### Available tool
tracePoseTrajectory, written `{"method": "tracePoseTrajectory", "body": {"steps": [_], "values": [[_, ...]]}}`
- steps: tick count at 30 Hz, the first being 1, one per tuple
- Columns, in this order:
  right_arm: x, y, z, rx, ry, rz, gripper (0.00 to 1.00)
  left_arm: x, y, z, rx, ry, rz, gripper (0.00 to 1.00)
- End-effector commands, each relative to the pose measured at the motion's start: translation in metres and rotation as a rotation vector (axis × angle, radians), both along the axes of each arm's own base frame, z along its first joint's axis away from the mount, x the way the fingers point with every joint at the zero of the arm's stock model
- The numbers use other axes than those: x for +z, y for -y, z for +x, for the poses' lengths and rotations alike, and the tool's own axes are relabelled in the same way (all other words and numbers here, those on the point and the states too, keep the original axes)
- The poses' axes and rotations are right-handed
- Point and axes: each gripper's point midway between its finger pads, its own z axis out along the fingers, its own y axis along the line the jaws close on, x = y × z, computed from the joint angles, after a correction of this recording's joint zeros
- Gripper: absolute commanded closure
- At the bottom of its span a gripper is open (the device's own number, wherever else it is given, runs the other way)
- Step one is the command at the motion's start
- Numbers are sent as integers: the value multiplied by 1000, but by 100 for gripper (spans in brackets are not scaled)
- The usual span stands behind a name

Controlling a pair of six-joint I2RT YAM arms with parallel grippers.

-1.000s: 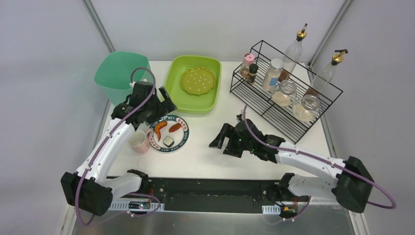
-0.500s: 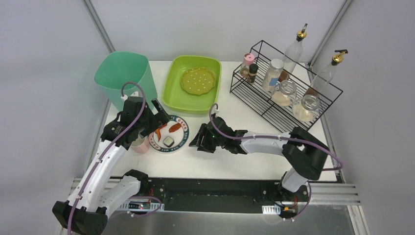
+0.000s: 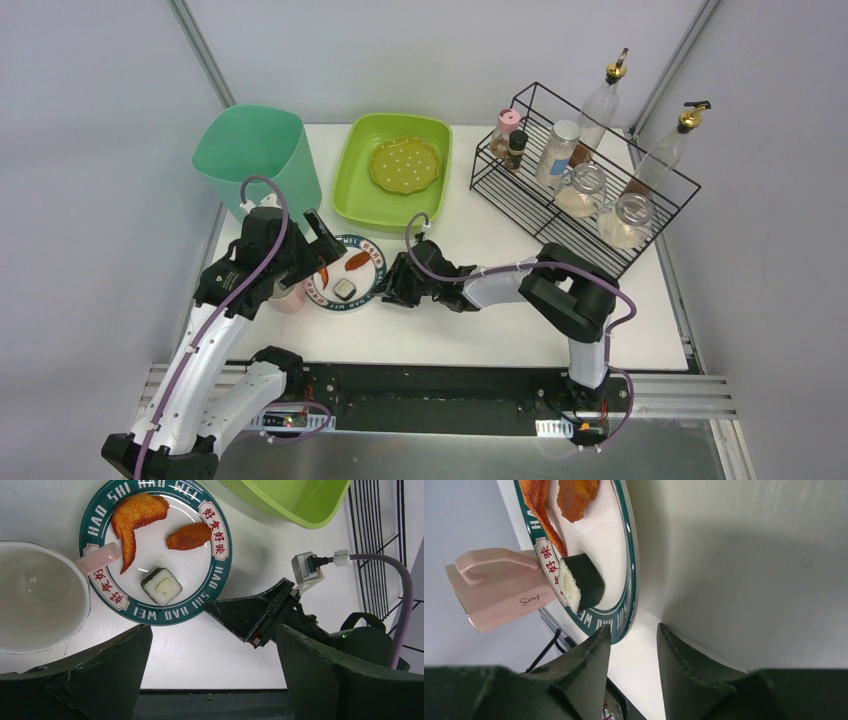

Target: Clear the kitchen counter

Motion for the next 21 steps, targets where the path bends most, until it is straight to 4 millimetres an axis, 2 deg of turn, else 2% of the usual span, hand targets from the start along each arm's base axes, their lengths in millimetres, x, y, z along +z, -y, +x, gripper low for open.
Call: {"method": "tracePoseTrajectory", "body": {"steps": [1,5,12,15,19,21], "values": [[15,-22,16,-42,43,91,58,5,0,-2,-28,7,18,1],[12,-28,21,-60,39,108,61,3,0,-3,-31,2,23,1],[5,-35,25,-77,21,120,75,-1,1,-5,-39,-6,17,1],[4,-30,24,-87,20,121,83,-1,5,-8,-52,-8,-4,1],[1,-21,21,-108,10,123,100,-4,2,-9,-39,-14,1,1],[1,-16,19,-120,8,130,100,-6,3,-9,-40,-19,0,1]]}}
